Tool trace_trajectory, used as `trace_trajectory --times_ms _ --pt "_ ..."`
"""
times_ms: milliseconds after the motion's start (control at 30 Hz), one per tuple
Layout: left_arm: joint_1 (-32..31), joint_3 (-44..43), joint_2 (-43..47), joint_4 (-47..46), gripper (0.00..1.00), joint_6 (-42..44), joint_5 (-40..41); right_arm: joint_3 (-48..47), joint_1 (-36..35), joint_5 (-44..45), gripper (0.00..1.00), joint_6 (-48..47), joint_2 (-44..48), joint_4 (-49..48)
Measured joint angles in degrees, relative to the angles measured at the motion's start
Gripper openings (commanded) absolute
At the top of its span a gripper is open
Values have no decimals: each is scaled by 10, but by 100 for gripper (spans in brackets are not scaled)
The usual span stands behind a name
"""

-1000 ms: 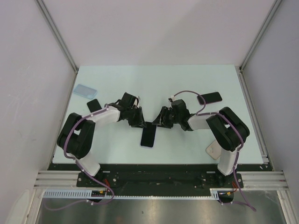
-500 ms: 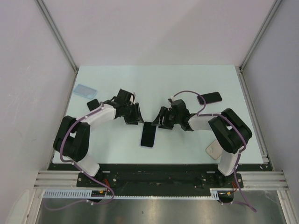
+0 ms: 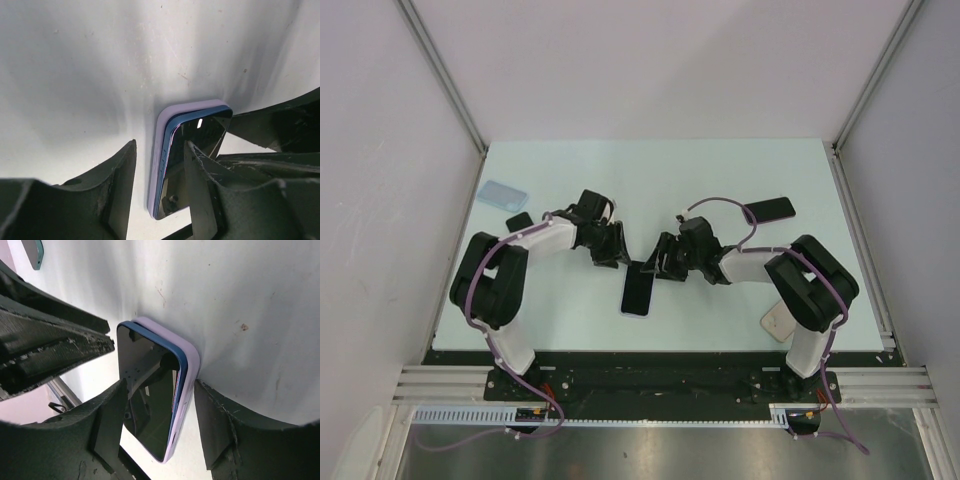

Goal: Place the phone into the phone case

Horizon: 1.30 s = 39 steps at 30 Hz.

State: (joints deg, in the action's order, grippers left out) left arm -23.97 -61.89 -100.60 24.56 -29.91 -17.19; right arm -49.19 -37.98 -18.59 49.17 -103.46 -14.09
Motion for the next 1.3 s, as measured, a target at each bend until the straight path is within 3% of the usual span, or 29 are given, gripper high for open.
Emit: trace_trajectory --times_ms 367,767,867,1000,1067,1200,1300 --pt "1 49 -1 -45 40 -14 -41 0 14 11 52 16 -14 -26" --pt "-8 106 22 -115 29 -52 -56 9 6 31 24 16 -27 -56" --pt "-8 124 32 -136 27 -61 -53 15 7 28 20 18 -33 -76" --pt "-10 145 48 -155 26 -68 -43 30 10 22 24 25 -37 -116" --pt "-11 153 55 -160 29 -72 -39 38 13 15 33 28 -38 -134" --pt "-17 142 61 -124 44 -72 -34 42 16 -12 46 22 -36 -143" --pt "-28 126 66 -74 49 -68 -32 43 14 -24 56 15 -25 -129"
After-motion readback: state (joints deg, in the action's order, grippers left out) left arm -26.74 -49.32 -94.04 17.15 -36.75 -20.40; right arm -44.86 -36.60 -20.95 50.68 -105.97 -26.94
